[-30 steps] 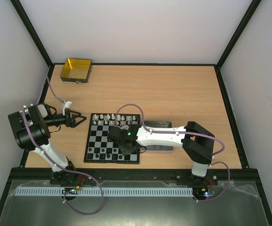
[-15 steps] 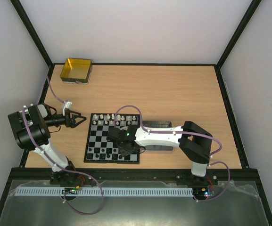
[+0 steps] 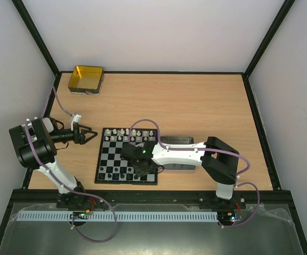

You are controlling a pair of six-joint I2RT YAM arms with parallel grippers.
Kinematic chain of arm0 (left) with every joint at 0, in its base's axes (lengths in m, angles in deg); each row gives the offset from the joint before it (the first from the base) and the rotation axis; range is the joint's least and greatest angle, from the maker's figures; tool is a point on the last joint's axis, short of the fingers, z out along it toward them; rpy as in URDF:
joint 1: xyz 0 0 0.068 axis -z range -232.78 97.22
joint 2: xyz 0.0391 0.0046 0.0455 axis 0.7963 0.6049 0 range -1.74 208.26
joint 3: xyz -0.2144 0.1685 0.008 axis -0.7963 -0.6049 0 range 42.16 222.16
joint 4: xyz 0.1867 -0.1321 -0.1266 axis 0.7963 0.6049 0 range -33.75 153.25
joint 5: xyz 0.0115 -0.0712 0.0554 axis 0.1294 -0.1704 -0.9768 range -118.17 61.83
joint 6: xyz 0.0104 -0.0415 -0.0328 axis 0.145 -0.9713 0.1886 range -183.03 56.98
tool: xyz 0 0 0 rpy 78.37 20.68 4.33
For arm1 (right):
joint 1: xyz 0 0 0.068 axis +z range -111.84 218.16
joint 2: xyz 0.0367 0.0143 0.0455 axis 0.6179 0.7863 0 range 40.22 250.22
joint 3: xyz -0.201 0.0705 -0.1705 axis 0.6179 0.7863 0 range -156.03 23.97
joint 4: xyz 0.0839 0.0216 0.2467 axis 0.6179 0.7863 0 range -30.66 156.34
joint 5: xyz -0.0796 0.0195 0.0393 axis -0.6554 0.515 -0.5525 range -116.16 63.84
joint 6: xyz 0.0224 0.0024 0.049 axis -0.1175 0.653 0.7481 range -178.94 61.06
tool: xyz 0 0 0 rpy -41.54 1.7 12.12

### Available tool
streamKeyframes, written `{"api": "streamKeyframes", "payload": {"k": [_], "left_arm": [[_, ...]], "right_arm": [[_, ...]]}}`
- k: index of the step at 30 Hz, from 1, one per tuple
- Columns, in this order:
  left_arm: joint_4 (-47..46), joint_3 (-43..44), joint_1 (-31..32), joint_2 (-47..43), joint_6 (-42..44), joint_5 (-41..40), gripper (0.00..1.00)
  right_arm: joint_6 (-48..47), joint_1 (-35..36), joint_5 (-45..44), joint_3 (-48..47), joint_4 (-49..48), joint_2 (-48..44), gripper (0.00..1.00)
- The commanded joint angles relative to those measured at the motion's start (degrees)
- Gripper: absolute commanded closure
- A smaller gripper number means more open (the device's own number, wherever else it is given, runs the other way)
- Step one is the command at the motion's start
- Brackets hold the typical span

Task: Set up the chess pieces on the board
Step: Place the chess piece on the chessboard, then pick up the chess piece from the storage box.

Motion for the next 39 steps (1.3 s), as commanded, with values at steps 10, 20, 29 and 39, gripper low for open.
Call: {"api": "streamKeyframes", "payload": {"k": [10,20,29,39], "left_arm": [[1.36,1.38,-0.27,1.16,2.14,2.09,0.0],[1.98,1.82,-0.27,1.69,2.42,2.14,0.0],[2.81,2.15,-0.27,2.04,3.3,2.23,0.0],[4.95,2.75,-0.27,2.79,5.32,2.36,0.0]], "right_arm": [[2.21,0.5,-4.92,-0.17,-0.24,-3.44,0.78],[5.73,-1.53,-16.71,0.08,5.52,-11.35,0.73],[4.87,-21.92,-11.95,18.96,3.57,-26.21,0.61],[1.06,-30.59,-5.73,26.57,-1.82,-27.04,0.62]]}}
